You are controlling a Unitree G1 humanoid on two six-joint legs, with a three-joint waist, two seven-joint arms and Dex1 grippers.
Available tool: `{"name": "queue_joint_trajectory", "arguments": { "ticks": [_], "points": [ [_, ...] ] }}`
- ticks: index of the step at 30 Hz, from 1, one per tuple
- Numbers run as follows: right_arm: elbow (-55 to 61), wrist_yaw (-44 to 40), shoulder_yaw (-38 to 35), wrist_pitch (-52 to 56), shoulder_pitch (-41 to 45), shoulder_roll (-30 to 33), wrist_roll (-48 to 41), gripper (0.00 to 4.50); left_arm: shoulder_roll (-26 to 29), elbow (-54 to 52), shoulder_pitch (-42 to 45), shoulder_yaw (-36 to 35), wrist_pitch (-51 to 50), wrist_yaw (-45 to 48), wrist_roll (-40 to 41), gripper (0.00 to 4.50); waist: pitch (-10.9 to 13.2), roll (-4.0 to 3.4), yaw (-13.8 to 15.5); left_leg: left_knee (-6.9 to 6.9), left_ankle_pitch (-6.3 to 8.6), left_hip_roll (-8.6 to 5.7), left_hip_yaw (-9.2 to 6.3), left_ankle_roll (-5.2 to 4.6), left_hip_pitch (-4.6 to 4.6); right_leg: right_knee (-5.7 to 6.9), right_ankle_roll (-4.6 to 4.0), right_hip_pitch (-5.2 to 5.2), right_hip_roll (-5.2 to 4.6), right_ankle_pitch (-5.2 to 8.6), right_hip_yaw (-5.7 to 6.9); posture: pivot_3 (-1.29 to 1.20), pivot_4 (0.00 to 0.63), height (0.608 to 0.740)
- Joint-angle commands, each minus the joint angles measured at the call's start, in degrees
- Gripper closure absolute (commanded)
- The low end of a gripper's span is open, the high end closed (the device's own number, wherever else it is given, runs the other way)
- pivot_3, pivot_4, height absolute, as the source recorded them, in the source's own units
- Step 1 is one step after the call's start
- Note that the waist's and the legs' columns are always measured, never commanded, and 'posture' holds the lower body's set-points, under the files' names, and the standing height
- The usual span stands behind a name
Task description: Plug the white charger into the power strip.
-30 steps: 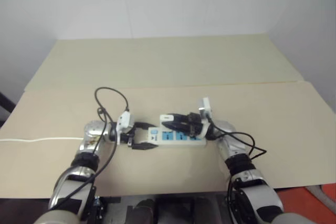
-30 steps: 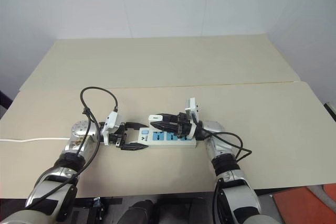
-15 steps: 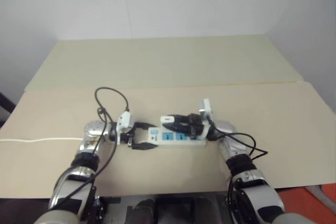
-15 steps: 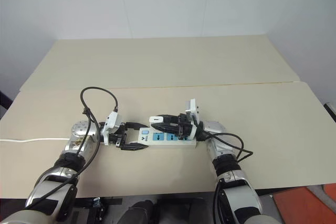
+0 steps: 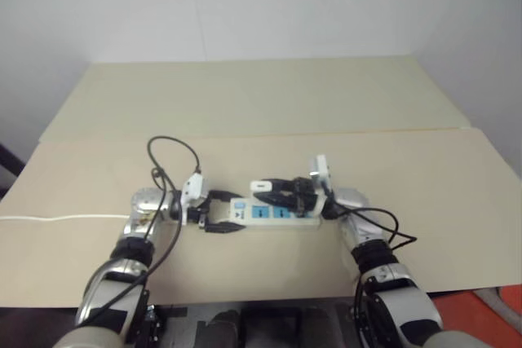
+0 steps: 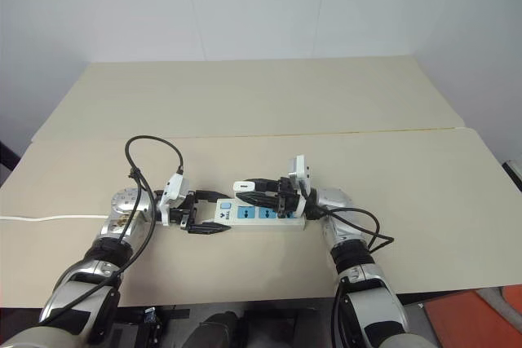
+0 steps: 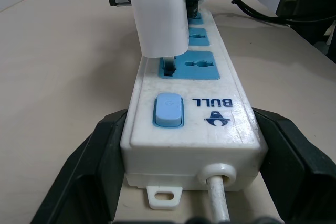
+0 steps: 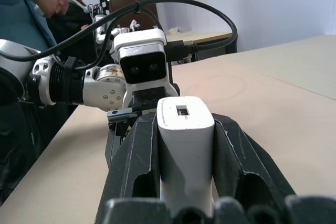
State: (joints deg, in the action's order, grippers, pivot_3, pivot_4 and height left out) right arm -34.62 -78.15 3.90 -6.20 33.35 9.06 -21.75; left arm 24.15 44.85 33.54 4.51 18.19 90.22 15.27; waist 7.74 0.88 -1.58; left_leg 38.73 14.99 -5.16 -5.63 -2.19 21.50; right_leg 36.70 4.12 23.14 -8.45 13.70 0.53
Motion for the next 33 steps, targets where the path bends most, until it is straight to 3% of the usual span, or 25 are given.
{"name": "queue_joint_trajectory", "arguments": {
  "ticks": [1,33],
  "points": [
    [-4.3,-0.5,1.4,0.1,-2.6,1.4,2.8,3.38,-0.2,-1.6,0.8,-0.8,-0.1,0.8,1.0,1.24,0.0,0.01,0.0,0.00,0.00,0.00,0.00,0.00,0.00,0.00,0.00,0.00,0.00,0.00,0.00,0.00,0.150,0.740],
    [-8.6,-1.0,3.1,-5.1,-2.0,5.7,6.0,3.38,-0.5,-1.8,0.9,-0.9,-0.5,0.8,0.8,1.24,-0.1,0.08,0.8,-0.03,0.04,0.01,0.00,0.02,-0.15,-0.04,0.00,-0.05,0.01,0.00,0.00,0.00,0.150,0.740]
  ]
}}
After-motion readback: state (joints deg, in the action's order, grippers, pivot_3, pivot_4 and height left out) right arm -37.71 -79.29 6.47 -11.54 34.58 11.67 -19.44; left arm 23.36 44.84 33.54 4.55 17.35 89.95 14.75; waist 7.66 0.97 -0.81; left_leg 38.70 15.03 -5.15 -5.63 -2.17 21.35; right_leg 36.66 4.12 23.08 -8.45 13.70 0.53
